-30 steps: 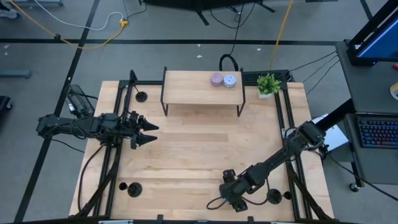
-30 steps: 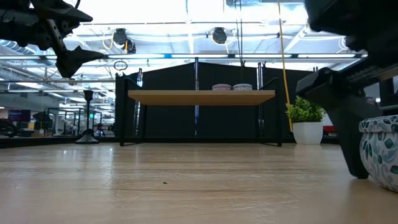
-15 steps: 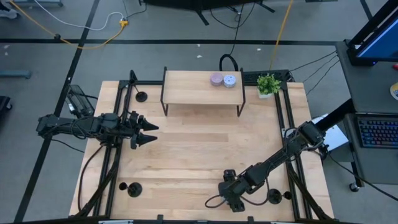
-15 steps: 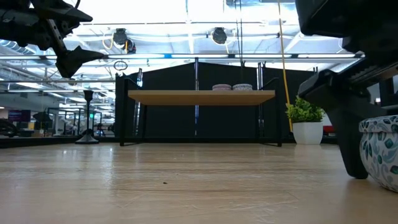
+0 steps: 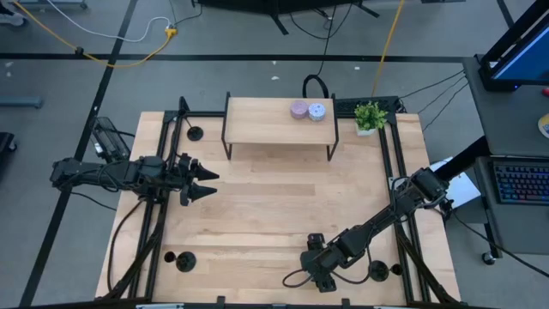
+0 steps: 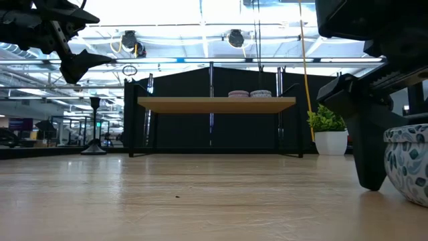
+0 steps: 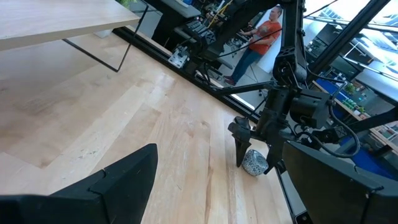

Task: Pick & Place candle stick holders
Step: Put the blue patterned scented candle on the shelf

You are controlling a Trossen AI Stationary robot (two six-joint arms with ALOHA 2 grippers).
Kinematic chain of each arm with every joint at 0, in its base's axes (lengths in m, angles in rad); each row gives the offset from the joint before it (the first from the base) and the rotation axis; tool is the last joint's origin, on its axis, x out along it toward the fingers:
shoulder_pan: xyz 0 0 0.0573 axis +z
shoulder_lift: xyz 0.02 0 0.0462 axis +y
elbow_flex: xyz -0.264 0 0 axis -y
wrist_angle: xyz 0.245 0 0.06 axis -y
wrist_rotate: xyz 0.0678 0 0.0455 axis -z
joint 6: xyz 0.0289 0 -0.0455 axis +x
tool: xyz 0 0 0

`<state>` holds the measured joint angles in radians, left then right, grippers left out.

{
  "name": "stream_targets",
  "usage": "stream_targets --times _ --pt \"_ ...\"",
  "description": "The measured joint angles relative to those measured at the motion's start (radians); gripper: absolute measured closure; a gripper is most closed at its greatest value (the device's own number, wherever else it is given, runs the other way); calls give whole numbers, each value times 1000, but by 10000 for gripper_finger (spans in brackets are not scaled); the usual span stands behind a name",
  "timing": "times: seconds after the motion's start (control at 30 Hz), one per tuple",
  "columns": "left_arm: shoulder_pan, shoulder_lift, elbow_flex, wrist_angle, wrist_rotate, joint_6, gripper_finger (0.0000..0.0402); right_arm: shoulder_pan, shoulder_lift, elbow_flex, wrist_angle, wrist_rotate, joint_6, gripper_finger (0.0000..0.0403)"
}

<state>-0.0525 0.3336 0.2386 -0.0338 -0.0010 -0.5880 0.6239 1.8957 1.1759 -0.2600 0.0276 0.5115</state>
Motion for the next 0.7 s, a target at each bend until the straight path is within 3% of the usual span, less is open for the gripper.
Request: stream_targets --times 0.7 --pt "0 0 0 0 0 0 50 -2 -3 1 -88 -25 -2 28"
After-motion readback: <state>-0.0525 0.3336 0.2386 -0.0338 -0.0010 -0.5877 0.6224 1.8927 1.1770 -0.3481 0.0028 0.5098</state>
